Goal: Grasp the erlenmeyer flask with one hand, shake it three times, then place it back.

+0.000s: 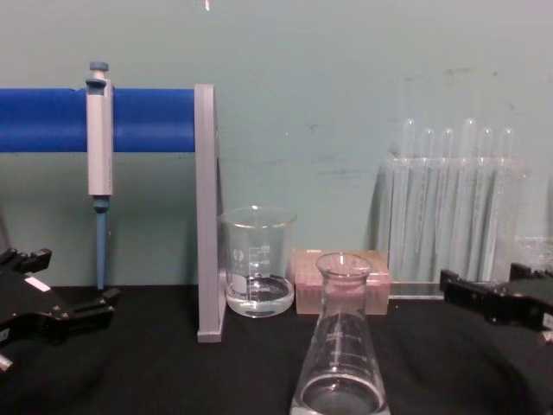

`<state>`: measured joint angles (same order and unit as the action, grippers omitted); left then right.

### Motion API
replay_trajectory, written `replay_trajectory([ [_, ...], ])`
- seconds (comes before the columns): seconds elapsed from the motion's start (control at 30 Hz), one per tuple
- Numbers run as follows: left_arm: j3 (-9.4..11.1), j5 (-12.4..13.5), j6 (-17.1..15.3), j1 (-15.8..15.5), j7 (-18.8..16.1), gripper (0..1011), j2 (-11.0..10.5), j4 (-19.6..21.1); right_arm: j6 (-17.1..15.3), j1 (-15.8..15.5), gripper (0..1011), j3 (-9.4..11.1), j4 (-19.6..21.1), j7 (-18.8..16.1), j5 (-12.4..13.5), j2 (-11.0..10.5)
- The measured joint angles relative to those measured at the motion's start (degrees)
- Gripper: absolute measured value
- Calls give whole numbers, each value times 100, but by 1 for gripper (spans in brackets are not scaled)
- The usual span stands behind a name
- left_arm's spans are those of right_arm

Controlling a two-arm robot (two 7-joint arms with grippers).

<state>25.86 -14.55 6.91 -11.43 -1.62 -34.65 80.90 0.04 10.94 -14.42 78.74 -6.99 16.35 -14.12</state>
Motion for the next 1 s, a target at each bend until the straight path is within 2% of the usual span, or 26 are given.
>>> replay_trajectory([
  [0.47,0,0,0,0,0,1001,0,0,-184,33,1000,91,-205,-34,-250,112],
  [0.77,0,0,0,0,0,1001,0,0,-359,37,1000,193,-230,-233,-261,168],
  [1.0,0,0,0,0,0,1001,0,0,-354,39,1000,183,-230,-222,-261,161],
])
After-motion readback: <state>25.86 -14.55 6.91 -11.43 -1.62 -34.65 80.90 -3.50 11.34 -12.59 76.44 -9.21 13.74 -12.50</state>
